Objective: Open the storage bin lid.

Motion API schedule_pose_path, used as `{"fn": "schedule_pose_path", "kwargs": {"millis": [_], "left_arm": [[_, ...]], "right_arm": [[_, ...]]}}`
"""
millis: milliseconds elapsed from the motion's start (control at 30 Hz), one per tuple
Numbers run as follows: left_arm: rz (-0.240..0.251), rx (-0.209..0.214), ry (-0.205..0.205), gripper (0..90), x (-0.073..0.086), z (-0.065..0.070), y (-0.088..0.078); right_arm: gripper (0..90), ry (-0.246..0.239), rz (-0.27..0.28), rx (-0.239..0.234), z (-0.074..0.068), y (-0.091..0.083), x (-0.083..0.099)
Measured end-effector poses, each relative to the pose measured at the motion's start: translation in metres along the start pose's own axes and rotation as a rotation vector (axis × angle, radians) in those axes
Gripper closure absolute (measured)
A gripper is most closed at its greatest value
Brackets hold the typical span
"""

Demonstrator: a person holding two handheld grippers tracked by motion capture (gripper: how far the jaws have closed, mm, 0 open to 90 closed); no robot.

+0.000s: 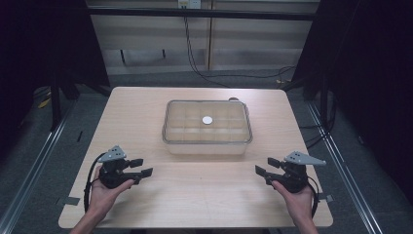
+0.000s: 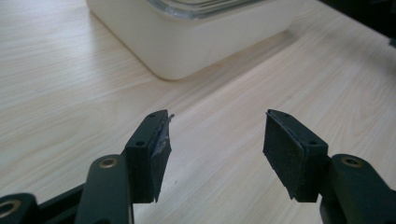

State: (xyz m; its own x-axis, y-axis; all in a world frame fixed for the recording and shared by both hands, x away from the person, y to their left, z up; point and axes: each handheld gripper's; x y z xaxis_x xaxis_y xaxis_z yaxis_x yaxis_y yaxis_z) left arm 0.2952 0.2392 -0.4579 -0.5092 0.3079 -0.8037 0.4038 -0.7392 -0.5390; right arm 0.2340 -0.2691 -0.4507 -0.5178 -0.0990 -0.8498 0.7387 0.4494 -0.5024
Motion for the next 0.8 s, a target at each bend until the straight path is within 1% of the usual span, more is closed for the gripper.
{"fn": "schedule_pose_path", "kwargs": {"millis": [33,133,200,233,267,300,333,400,500,533,600,667,700,800], "left_arm": [[-0.002,-0.012,0.01,40.6,-0.002,0.001,0.001],[-0.004,-0.007,0.013,39.8,-0.005,0.001,0.005],[-0.011,-0.005,0.02,39.4,-0.008,0.001,0.007],[-0.011,-0.005,0.02,38.8,-0.008,0.001,0.007],[-0.01,0.005,0.02,37.9,-0.012,0.001,0.008],[-0.01,0.005,0.02,37.4,-0.012,0.001,0.008],[-0.001,0.007,0.03,36.9,-0.015,0.001,0.007],[0.01,0.004,0.023,36.8,-0.018,0.001,0.007],[0.006,0.001,0.02,35.8,-0.021,-0.001,0.008],[0.002,0.0,0.022,35.1,-0.024,-0.003,0.009],[0.012,-0.004,0.016,34.9,-0.029,-0.004,0.01],[0.018,-0.001,0.018,34.9,-0.03,-0.005,0.01],[0.016,-0.007,0.014,34.5,-0.033,-0.006,0.01],[0.014,-0.01,0.015,35.6,-0.035,-0.008,0.012]], "right_arm": [[36.4,-0.003,0.003,-0.006,0.0,0.001,-0.001],[35.5,-0.013,-0.001,-0.004,0.0,0.005,-0.006],[34.3,-0.007,-0.006,-0.003,0.001,0.008,-0.009],[34.0,0.002,-0.009,-0.012,0.002,0.009,-0.011],[33.9,0.006,-0.008,-0.012,0.003,0.01,-0.013],[33.9,0.006,-0.008,-0.012,0.003,0.01,-0.013],[33.6,0.008,-0.001,-0.011,0.005,0.01,-0.016],[33.3,0.008,0.0,-0.006,0.006,0.011,-0.019],[32.4,0.008,-0.003,-0.006,0.007,0.013,-0.024],[31.4,0.006,0.0,-0.001,0.008,0.014,-0.026],[30.4,0.006,0.003,-0.006,0.009,0.016,-0.03],[29.2,0.009,0.002,-0.01,0.01,0.019,-0.034],[29.2,0.012,0.003,-0.012,0.01,0.02,-0.036],[30.3,0.016,0.009,-0.01,0.01,0.023,-0.042]]}}
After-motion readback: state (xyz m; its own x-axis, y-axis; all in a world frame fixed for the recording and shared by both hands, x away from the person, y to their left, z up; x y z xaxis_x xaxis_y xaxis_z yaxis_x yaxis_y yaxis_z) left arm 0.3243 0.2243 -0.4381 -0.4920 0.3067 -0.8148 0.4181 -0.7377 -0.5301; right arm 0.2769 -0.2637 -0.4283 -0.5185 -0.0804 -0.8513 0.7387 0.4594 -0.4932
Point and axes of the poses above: each handheld gripper's, and its own axes: y roughly forward along the jaws, x roughly out of its underside, z roughly to its right, and after that the axes turned 3 degrees about x, right-handed
